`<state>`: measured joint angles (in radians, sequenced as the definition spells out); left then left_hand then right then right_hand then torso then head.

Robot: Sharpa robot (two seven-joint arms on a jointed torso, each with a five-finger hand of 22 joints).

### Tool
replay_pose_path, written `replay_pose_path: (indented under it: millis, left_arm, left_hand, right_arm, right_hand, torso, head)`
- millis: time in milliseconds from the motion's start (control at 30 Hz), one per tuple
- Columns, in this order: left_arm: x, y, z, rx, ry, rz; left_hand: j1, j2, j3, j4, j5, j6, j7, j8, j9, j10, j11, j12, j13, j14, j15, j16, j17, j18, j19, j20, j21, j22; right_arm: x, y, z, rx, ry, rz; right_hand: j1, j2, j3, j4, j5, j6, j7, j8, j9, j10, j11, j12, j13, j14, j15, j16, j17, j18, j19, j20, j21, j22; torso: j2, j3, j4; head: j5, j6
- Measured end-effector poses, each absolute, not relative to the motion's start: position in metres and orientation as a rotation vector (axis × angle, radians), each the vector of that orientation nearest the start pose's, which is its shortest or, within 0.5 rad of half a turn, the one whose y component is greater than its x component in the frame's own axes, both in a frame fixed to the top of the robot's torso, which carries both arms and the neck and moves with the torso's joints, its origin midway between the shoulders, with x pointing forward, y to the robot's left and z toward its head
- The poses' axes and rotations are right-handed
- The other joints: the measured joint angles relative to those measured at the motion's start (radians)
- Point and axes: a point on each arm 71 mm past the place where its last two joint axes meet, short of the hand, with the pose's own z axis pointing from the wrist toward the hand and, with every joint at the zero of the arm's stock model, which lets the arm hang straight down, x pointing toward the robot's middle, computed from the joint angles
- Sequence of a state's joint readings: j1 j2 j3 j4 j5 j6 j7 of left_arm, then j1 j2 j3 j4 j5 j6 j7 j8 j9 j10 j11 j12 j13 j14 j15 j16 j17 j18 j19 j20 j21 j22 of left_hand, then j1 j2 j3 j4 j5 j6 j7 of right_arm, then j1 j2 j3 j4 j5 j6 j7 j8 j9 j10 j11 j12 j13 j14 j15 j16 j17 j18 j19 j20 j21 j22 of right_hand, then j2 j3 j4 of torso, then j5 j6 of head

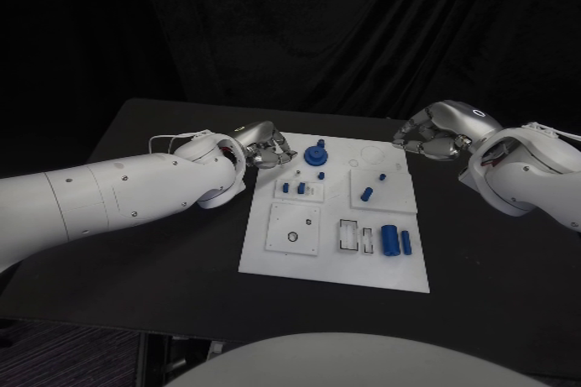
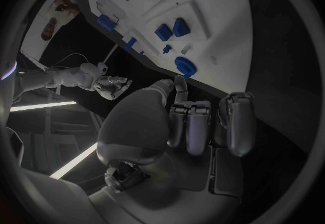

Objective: Assemble the parts on the task board

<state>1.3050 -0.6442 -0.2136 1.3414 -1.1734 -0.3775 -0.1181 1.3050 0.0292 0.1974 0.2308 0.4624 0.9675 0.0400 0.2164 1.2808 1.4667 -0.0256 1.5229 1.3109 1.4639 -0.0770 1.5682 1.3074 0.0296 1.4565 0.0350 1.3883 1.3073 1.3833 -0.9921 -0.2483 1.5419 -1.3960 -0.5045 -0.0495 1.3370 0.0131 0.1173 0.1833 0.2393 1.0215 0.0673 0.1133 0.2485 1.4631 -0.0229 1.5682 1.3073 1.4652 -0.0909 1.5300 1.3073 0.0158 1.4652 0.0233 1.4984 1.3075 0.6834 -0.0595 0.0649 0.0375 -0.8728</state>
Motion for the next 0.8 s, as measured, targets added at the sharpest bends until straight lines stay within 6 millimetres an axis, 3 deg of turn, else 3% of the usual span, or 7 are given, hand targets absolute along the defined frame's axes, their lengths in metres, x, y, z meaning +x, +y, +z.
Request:
replay_pose_path:
  millis: [133, 200, 267, 333, 433, 500, 800]
  left_arm:
    - [0.52, 0.157, -0.2, 0.063, 1.698, -0.776]
    - [0.521, 0.155, -0.199, 0.097, 1.681, -0.811]
    - [0.521, 0.155, -0.198, 0.132, 1.668, -0.846]
    - [0.522, 0.154, -0.197, 0.159, 1.66, -0.872]
    - [0.522, 0.152, -0.197, 0.199, 1.65, -0.912]
    - [0.522, 0.15, -0.197, 0.23, 1.644, -0.934]
    - [0.519, 0.134, -0.199, 0.469, 1.599, -0.929]
  left_hand:
    - [0.079, -0.058, 0.103, -0.003, -0.042, -0.019, 0.02, -0.036, -0.05, -0.092, 0.024, -0.135, 0.003, 0.002, 0.029, -0.039, 0.0, 0.025, -0.064, 0.022, -0.082, 0.0]
    - [0.12, -0.068, 0.153, -0.001, -0.058, -0.059, 0.05, -0.074, -0.093, -0.334, 0.041, -0.46, -0.082, -0.077, 0.059, -0.15, -0.002, 0.041, -0.165, 0.041, -0.191, 0.001]
    - [0.157, -0.084, 0.199, -0.009, -0.08, -0.081, 0.071, -0.121, -0.165, -0.344, 0.044, -0.806, -0.278, -0.389, 0.099, -0.419, -0.159, 0.056, -0.35, 0.068, -0.367, 0.001]
    - [0.17, -0.087, 0.216, -0.018, -0.096, -0.097, 0.087, -0.147, -0.228, -0.364, 0.058, -0.97, -0.407, -0.552, 0.126, -0.559, -0.273, 0.057, -0.468, 0.079, -0.461, 0.001]
    - [0.196, -0.101, 0.248, -0.041, -0.132, -0.131, 0.102, -0.151, -0.342, -0.402, 0.082, -1.124, -0.566, -0.589, 0.132, -0.596, -0.331, 0.071, -0.508, 0.083, -0.47, 0.001]
    - [0.21, -0.115, 0.271, -0.054, -0.153, -0.163, 0.089, -0.151, -0.459, -0.699, 0.115, -1.219, -0.687, -0.537, 0.112, -0.575, -0.347, 0.071, -0.459, 0.077, -0.401, 0.001]
    - [0.23, -0.154, 0.237, -0.11, -0.305, -0.229, -0.062, -0.151, -0.779, -0.754, 0.049, -1.311, -0.927, -0.227, 0.042, -0.38, -0.249, 0.071, -0.207, 0.057, -0.187, 0.001]
  right_arm:
    - [0.483, -0.275, -0.157, -0.112, 1.521, 0.527]
    - [0.483, -0.276, -0.157, -0.111, 1.521, 0.526]
    - [0.483, -0.276, -0.157, -0.11, 1.521, 0.526]
    - [0.483, -0.276, -0.157, -0.11, 1.521, 0.526]
    - [0.483, -0.276, -0.158, -0.11, 1.522, 0.527]
    - [0.482, -0.276, -0.158, -0.11, 1.523, 0.527]
    - [0.482, -0.276, -0.159, -0.108, 1.524, 0.527]
  right_hand:
    - [0.0, 0.0, -0.004, -0.004, 0.0, 0.0, 0.0, 0.0, 0.001, 0.0, 0.0, 0.0, 0.0, 0.0, 0.0, 0.0, 0.0, 0.0, 0.0, 0.0, -0.004, 0.0]
    - [0.0, 0.0, -0.004, -0.004, 0.0, 0.0, 0.0, 0.0, 0.001, 0.0, 0.0, 0.0, 0.0, 0.0, 0.0, 0.0, 0.0, 0.0, 0.0, 0.0, -0.004, 0.0]
    - [0.0, 0.0, -0.004, -0.004, 0.0, 0.0, 0.0, 0.0, 0.001, 0.0, 0.0, 0.0, 0.0, 0.0, 0.0, 0.0, 0.0, 0.0, 0.0, 0.0, -0.004, 0.0]
    - [0.0, 0.0, -0.004, -0.004, 0.0, 0.0, 0.0, 0.0, 0.001, 0.0, 0.0, 0.0, 0.0, 0.0, 0.0, 0.0, 0.0, 0.0, 0.0, 0.0, -0.004, 0.0]
    - [0.0, 0.0, -0.004, -0.004, 0.0, 0.0, 0.0, 0.0, 0.001, 0.0, 0.0, 0.0, 0.001, 0.0, 0.0, 0.0, 0.0, 0.0, 0.0, 0.0, -0.004, 0.0]
    - [0.0, 0.0, -0.004, -0.004, 0.0, 0.0, 0.0, 0.0, 0.001, 0.002, 0.002, 0.0, 0.001, 0.0, 0.0, 0.0, 0.0, 0.0, 0.0, 0.0, -0.004, 0.0]
    - [0.0, 0.0, -0.004, -0.004, 0.0, 0.0, 0.0, 0.0, 0.001, 0.004, 0.004, 0.0, 0.001, 0.0, 0.0, 0.0, 0.0, 0.0, 0.0, 0.0, -0.004, 0.0]
  torso:
    - [0.0, 0.0001, 0.0]
    - [0.0, 0.0002, 0.0]
    - [0.0, 0.0004, 0.0001]
    - [0.0, 0.0007, 0.0002]
    - [0.0, 0.0007, 0.0003]
    - [0.0, 0.0007, 0.0002]
    - [0.001, 0.0008, -0.0006]
  head:
    - [-0.001, 0.0]
    - [-0.002, 0.0]
    - [-0.003, 0.0]
    - [-0.003, 0.0]
    - [-0.003, 0.0]
    - [-0.003, 0.0]
    - [-0.006, 0.0]
